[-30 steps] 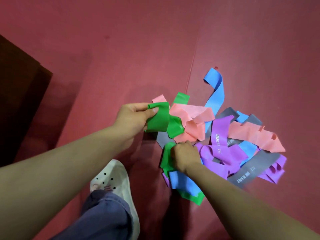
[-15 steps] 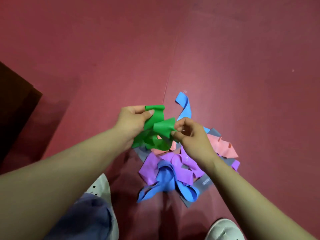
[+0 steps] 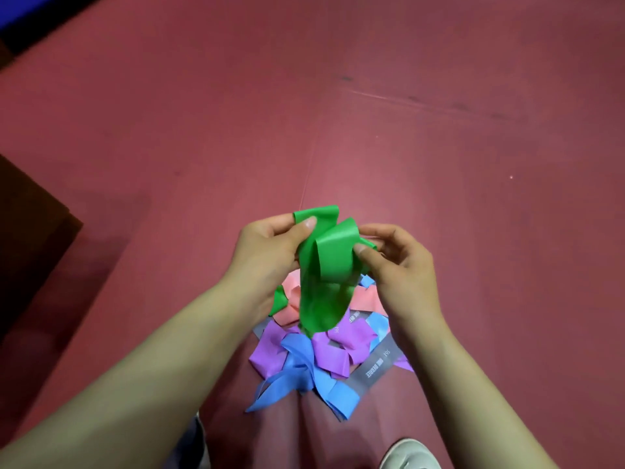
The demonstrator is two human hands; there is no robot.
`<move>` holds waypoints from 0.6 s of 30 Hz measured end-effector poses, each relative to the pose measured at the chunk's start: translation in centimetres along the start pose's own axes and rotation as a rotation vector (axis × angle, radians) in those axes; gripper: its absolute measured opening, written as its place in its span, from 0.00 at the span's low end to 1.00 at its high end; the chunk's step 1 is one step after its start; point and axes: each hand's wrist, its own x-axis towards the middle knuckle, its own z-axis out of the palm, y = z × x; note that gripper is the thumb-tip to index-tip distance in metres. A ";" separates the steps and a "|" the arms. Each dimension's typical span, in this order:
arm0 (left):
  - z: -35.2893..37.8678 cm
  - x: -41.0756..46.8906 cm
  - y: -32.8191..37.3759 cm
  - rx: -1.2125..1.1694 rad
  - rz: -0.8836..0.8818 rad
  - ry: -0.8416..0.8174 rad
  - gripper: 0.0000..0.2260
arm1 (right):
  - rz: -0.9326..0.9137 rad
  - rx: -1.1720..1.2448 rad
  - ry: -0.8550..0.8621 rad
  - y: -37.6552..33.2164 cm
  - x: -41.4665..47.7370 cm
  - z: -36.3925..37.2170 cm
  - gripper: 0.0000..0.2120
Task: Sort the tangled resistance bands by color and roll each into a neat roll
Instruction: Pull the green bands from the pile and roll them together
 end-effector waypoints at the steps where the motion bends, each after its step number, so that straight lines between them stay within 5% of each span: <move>1: 0.0 -0.2 -0.2 -0.020 -0.004 0.011 0.09 | 0.039 0.028 -0.015 -0.1 0.1 -0.1 0.09; 5: 0.0 0.1 -1.0 -0.035 -0.022 0.067 0.08 | 0.200 0.119 -0.094 -0.5 1.1 -0.3 0.08; 18: 0.6 2.1 -1.6 0.169 0.016 0.040 0.07 | 0.231 0.074 0.004 0.3 2.7 -0.6 0.05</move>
